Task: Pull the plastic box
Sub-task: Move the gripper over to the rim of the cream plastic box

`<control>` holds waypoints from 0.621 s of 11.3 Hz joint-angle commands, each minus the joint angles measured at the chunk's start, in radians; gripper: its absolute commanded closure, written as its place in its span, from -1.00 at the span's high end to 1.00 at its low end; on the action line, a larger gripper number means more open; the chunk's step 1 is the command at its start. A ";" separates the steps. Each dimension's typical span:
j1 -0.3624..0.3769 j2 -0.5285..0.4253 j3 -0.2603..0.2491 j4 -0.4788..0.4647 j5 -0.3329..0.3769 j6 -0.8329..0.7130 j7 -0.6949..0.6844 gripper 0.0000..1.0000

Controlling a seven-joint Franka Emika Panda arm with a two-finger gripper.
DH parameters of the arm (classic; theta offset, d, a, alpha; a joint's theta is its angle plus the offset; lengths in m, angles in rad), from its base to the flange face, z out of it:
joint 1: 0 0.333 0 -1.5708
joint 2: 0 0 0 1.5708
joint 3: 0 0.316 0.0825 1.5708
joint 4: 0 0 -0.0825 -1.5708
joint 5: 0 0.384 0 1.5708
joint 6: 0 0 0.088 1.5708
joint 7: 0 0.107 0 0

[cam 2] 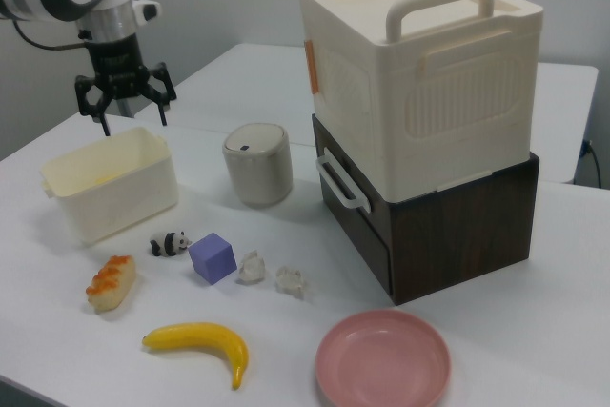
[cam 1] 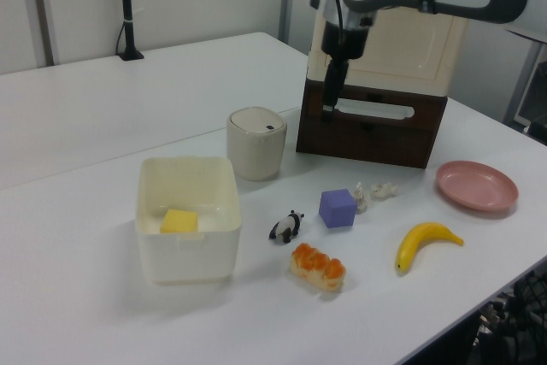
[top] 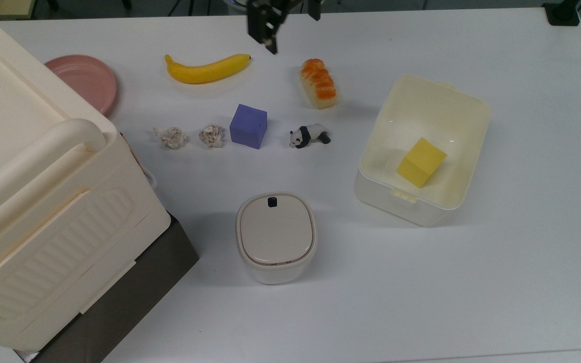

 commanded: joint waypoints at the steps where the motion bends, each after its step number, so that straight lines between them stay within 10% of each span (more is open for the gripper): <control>1: 0.003 0.055 0.094 0.010 0.008 0.161 -0.178 1.00; 7: 0.134 0.261 0.171 0.044 0.013 0.483 -0.007 1.00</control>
